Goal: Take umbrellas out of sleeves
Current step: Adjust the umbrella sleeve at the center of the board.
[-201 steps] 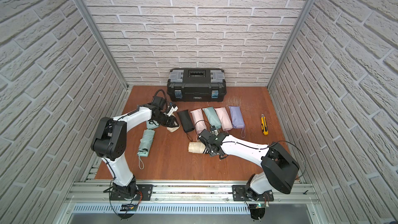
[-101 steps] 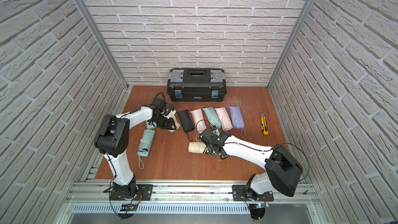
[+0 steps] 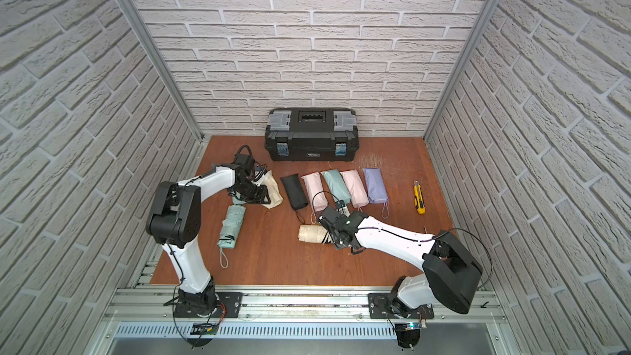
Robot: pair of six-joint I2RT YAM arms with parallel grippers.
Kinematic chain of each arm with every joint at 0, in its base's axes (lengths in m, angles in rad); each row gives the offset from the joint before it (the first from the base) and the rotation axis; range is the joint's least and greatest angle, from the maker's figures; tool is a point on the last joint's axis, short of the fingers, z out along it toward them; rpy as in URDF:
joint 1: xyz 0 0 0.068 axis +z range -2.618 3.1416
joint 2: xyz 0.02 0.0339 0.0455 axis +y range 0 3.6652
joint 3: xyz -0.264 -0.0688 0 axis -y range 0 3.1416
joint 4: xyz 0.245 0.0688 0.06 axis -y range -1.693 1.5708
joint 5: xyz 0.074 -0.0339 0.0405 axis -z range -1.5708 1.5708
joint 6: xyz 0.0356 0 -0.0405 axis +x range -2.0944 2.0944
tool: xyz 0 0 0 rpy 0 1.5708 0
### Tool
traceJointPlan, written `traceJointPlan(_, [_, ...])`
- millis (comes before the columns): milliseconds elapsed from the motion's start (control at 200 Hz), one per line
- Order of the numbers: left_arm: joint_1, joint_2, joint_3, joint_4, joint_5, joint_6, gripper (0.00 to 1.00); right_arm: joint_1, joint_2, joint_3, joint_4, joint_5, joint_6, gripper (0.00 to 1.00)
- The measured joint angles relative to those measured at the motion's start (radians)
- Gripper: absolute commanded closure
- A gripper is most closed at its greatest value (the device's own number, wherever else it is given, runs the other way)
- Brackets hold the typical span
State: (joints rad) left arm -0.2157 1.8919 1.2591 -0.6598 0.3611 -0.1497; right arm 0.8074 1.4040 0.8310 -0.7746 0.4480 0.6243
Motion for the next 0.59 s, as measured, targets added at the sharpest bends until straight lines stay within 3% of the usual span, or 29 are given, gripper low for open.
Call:
traceJointPlan(230, [0.001,0.000,0.033,-0.008,-0.015,-0.008,0.68,-0.001,0.000,0.000,0.000,0.000,0.000,0.18])
traceJointPlan(595, [-0.038,-0.066,0.074,0.001,0.006,0.000,0.65,-0.001,-0.002,-0.001,0.000,0.000,-0.001,0.18])
